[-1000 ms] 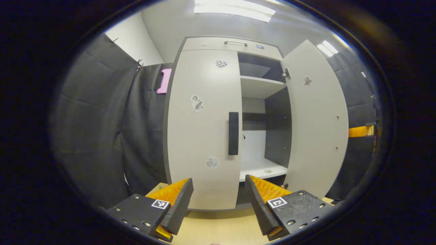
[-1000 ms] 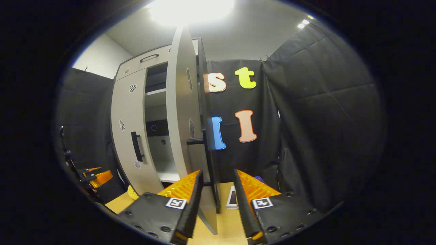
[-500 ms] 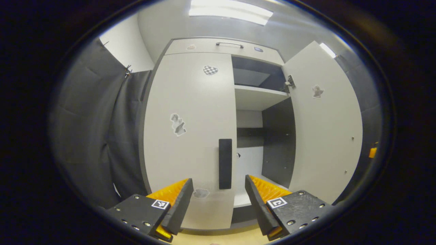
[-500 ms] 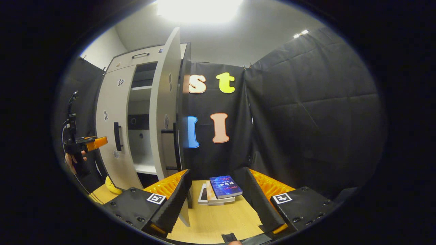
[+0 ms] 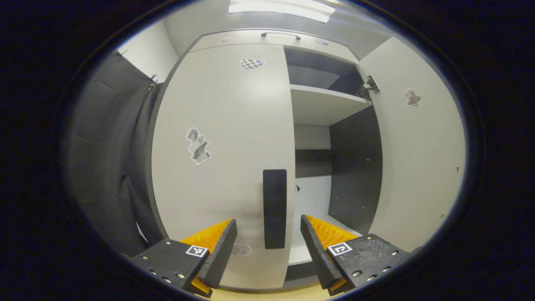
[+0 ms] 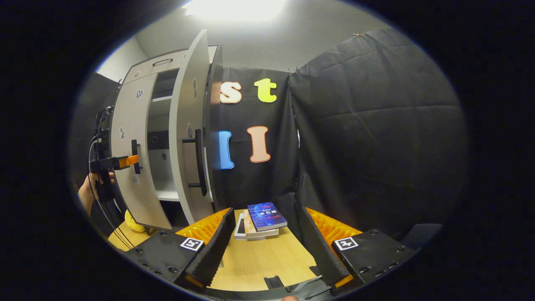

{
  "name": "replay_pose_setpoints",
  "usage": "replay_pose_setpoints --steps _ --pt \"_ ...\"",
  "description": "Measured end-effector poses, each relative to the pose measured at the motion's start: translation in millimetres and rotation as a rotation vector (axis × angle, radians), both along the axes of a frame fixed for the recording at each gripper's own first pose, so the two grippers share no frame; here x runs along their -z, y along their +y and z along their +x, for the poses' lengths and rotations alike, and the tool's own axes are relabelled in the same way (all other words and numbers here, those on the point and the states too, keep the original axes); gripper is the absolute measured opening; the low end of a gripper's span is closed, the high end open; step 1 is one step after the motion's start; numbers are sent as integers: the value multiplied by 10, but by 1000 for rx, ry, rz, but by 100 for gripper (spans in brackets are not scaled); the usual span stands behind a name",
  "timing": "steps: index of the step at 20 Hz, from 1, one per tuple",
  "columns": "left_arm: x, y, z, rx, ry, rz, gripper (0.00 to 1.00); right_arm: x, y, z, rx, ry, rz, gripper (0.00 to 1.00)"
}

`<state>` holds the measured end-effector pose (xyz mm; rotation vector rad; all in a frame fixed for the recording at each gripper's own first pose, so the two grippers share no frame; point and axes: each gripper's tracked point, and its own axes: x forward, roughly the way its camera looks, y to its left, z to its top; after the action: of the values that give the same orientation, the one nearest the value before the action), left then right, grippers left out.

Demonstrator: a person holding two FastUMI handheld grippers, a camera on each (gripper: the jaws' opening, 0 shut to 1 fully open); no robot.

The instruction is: Open the right door of the double-door shoe cabinet with the right hand, and open the left door with the left hand.

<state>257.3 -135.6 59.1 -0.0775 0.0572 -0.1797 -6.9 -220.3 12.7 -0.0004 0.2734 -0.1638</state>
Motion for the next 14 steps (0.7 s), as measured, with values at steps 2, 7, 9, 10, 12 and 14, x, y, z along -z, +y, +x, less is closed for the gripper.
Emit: replay_pose_setpoints --steps 2,7,9,10,12,14 --pt "28 21 100 -18 10 -2 87 6 -25 2 3 2 -3 98" --pt "54 56 229 -30 19 5 89 1 2 57 -6 -12 -3 98" --pt "89 13 280 -14 29 -7 84 14 -5 83 -3 -10 -3 98" --pt "146 9 323 -12 47 0 78 17 0 95 -4 -9 -1 95" --pt "160 1 341 -19 52 15 79 40 10 106 -5 -9 -3 98" --pt "139 -79 341 1 36 24 68 67 -5 105 -4 -3 -9 98"
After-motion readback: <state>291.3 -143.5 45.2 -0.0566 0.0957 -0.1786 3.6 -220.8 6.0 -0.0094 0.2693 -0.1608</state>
